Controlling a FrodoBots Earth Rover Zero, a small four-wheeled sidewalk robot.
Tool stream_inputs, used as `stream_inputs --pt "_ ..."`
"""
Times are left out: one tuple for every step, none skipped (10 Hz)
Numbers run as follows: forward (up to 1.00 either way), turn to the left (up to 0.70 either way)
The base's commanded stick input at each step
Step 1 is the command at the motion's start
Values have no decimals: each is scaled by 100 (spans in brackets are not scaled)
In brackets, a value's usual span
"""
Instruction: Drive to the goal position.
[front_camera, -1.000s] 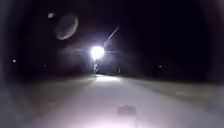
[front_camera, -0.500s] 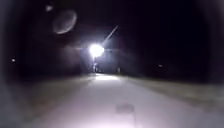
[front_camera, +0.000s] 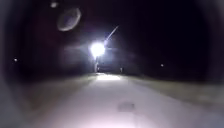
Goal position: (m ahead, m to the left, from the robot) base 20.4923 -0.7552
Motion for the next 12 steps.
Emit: stream_inputs --pt "70 0" --pt "70 0" --pt "70 0" --pt "70 0" --pt "70 3" --pt "70 8" --pt "70 14" --pt "70 14" --pt "70 14" --pt "70 9" --pt "70 0" --pt "70 0"
